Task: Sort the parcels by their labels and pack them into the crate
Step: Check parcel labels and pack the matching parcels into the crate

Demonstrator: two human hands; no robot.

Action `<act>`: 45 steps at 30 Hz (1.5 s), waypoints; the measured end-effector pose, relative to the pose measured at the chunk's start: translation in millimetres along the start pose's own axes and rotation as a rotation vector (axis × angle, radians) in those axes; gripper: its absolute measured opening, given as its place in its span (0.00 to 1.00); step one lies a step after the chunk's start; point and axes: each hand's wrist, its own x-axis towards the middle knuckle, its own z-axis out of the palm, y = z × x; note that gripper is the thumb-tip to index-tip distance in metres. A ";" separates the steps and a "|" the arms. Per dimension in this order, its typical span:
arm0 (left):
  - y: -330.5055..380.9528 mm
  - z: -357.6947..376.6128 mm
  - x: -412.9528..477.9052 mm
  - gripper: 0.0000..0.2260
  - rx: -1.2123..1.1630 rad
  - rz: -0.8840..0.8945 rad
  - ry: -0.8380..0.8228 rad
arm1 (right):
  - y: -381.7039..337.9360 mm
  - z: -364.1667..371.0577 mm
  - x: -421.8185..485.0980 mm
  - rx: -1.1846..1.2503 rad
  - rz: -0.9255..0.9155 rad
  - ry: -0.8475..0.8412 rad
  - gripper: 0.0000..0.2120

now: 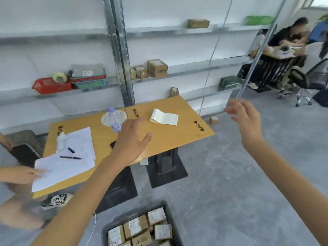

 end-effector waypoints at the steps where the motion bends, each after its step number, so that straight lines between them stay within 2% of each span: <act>1: 5.9 7.0 3.0 0.25 -0.018 -0.010 -0.030 | 4.3 -12.8 2.6 0.043 0.046 0.065 0.10; 4: 32.6 36.4 15.1 0.26 -0.035 0.010 -0.146 | 26.0 -55.0 14.7 0.090 0.174 0.187 0.10; 9: 106.3 114.1 56.9 0.24 -0.076 0.094 -0.192 | 79.2 -126.5 65.7 0.115 0.291 0.240 0.12; 13: 181.3 195.1 107.8 0.24 -0.137 0.133 -0.263 | 121.8 -184.7 132.9 0.159 0.347 0.239 0.11; 19: 296.7 297.2 191.8 0.22 -0.217 0.080 -0.362 | 163.6 -282.3 237.8 0.117 0.370 0.183 0.12; 26: 344.4 345.8 265.7 0.20 -0.220 0.073 -0.341 | 199.0 -364.8 303.9 0.093 0.403 0.188 0.13; 30: 339.8 352.0 305.3 0.18 -0.229 0.034 -0.251 | 214.8 -373.1 338.3 0.099 0.427 0.192 0.12; 36: 317.5 377.3 376.3 0.15 -0.226 -0.004 -0.220 | 245.7 -350.5 416.3 0.098 0.431 0.152 0.13; 45: 296.2 458.3 559.3 0.14 -0.272 -0.089 -0.244 | 312.2 -292.8 608.2 0.077 0.467 0.055 0.14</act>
